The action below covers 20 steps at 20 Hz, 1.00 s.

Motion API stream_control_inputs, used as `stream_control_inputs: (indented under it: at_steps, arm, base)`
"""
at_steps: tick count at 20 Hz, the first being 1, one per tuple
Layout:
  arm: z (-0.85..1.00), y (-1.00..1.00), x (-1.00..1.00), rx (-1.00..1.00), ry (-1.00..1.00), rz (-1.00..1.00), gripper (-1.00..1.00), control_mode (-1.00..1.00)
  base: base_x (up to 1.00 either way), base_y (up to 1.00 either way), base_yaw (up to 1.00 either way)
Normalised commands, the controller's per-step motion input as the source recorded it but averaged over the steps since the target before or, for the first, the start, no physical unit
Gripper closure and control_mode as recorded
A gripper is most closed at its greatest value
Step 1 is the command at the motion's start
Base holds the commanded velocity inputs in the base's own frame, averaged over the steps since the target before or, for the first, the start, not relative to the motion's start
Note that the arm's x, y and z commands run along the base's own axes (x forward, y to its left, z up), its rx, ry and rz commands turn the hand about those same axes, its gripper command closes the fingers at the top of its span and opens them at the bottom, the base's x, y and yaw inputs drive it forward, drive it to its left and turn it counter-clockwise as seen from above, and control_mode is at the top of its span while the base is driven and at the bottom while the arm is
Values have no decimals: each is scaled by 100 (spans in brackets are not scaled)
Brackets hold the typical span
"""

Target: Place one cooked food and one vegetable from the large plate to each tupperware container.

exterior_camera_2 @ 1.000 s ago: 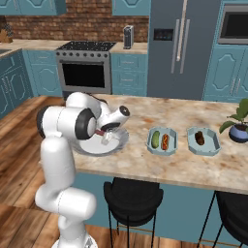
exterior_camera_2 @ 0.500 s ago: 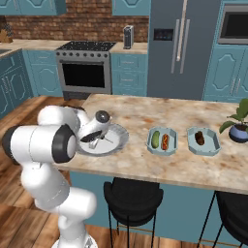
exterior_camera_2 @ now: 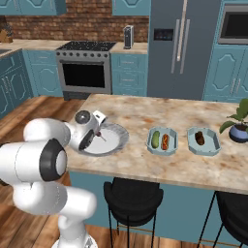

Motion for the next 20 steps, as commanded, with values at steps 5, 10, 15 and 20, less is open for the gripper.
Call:
stream_control_inputs:
  at_steps: [5, 10, 15, 20]
  arm:
    - [23, 8, -2, 0, 2, -32, 100, -100]
    - [43, 0, -48, 5, 0, -17, 100, -100]
    - [46, -1, -5, 4, 9, -9, 100, -100]
    - [75, 0, 1, 14, 12, 0, 100, -100]
  base:
    - [0, 0, 0]
    - [0, 0, 0]
    - [0, 0, 0]
    - [0, 0, 0]
